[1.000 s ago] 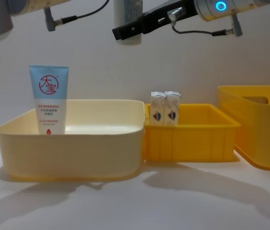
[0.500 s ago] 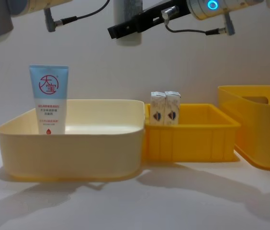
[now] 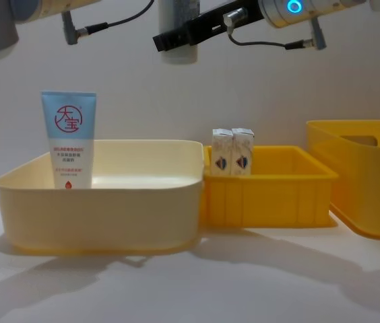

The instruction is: Bimanual collaborative sorting of washing and personal care products

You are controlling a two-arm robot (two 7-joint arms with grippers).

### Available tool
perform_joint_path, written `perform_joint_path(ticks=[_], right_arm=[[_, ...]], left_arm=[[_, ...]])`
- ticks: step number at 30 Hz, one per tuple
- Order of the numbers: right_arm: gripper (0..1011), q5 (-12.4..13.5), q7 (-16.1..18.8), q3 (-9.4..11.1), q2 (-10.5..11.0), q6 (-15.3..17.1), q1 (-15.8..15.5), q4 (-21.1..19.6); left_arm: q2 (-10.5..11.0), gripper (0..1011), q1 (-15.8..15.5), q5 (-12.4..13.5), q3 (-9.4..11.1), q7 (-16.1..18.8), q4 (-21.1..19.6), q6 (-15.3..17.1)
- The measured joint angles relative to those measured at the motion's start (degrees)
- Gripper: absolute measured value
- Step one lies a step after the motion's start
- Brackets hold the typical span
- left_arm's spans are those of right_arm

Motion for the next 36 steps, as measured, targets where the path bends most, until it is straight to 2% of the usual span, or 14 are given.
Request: perform_joint_path(ticks=[6,36], right_arm=[[660,0.0,-0.1,0.0,-0.1,0.1,0.0,0.1],[660,0.1,-0.1,0.1,-0.3,0.3,0.1,0.2]], left_arm=[[0.0,237,0.0,0.1,0.0,0.1,0.0,0.0],[0.0,238,0.1,0.1,0.0,0.1,-0.1,-0.1]])
